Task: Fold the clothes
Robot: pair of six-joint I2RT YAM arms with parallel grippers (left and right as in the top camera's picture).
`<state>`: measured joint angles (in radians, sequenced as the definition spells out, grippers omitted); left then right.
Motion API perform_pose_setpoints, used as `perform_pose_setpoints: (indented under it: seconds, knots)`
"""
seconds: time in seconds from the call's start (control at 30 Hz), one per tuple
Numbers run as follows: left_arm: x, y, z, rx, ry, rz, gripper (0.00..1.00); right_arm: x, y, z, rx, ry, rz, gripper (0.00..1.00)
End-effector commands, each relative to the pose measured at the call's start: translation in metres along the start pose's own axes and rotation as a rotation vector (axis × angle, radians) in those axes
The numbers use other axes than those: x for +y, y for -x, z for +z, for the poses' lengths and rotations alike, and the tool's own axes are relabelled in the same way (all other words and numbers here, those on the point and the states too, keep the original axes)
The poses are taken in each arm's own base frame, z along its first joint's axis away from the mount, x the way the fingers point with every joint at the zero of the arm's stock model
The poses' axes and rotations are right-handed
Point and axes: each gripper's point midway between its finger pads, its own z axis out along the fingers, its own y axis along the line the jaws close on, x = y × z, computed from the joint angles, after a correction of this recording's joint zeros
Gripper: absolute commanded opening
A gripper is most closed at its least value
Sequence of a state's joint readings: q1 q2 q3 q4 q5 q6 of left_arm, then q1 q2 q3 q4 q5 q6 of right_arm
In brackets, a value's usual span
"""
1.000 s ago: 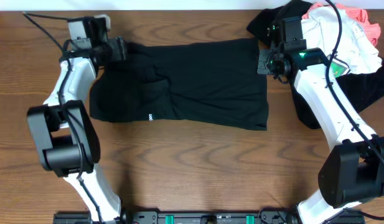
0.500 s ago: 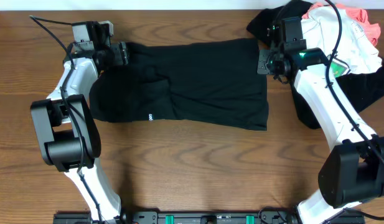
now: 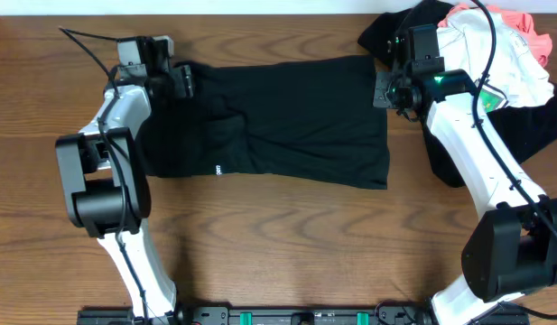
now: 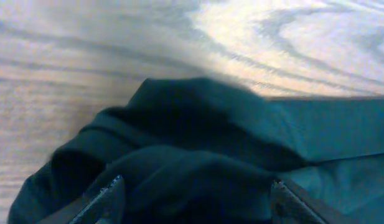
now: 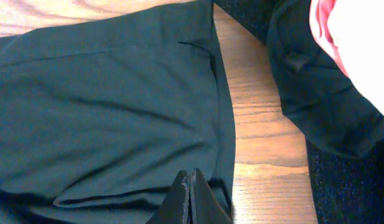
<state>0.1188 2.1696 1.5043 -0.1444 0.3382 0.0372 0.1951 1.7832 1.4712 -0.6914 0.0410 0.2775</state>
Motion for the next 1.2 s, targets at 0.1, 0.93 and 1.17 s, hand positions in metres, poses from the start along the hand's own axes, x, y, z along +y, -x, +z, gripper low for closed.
perform_pose_setpoints:
  seconds: [0.1,0.93,1.17]
  knots:
    - [-0.007,0.011,-0.001,-0.023,-0.015,0.036,0.45,0.007,0.0,-0.003,-0.007,0.007,-0.021,0.01]
    - [-0.009,0.034,-0.004,-0.117,-0.01,0.196,0.77,0.007,0.001,-0.003,-0.009,0.008,-0.02,0.01]
    - [-0.008,0.012,0.016,-0.063,-0.042,0.18,0.78,0.007,0.001,-0.003,-0.009,0.008,-0.013,0.01]
